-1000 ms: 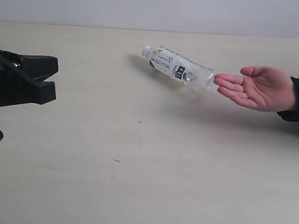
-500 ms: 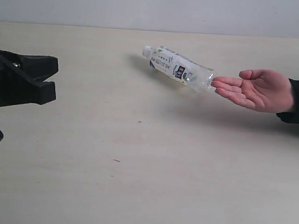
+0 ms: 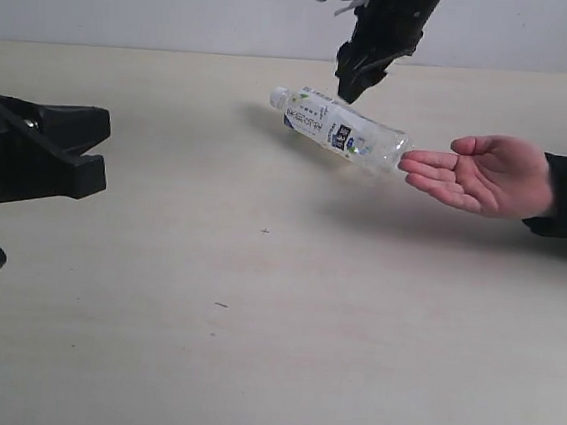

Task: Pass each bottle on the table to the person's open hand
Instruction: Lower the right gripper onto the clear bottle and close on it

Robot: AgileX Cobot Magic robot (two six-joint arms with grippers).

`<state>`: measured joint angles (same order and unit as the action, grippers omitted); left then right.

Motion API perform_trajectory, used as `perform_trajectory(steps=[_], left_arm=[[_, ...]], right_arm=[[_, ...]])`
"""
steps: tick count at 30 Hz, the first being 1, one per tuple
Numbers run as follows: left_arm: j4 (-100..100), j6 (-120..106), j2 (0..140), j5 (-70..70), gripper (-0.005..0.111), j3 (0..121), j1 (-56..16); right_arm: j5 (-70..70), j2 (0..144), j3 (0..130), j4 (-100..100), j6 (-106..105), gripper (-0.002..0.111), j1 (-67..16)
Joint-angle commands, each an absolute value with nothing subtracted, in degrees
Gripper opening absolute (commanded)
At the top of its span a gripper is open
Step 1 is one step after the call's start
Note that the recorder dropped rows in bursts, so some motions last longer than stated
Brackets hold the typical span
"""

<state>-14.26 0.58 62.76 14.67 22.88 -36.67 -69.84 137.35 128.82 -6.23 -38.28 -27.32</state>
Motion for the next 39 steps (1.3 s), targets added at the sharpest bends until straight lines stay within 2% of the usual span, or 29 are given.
perform_trajectory(steps=[1, 32, 34, 36, 39], left_arm=[[-14.3, 0.3, 62.5, 15.0, 0.0, 22.6, -36.6], [-14.3, 0.3, 62.5, 15.0, 0.0, 22.6, -36.6], [-14.3, 0.3, 62.5, 15.0, 0.0, 22.6, -36.6], [-14.3, 0.3, 62.5, 15.0, 0.0, 22.6, -36.6], [-14.3, 0.3, 62.5, 15.0, 0.0, 22.6, -36.6]], right_arm=[[-70.0, 139.8, 129.7, -4.1, -39.3, 0.089, -27.7], [-66.2, 145.8, 129.7, -4.4, -39.3, 0.083, -28.0], [-66.1, 145.9, 129.7, -4.4, -39.3, 0.08, -28.0], [-65.8, 145.9, 129.7, -4.4, -39.2, 0.072, -28.0], [-65.7, 145.9, 129.7, -4.4, -39.1, 0.044, -28.0]])
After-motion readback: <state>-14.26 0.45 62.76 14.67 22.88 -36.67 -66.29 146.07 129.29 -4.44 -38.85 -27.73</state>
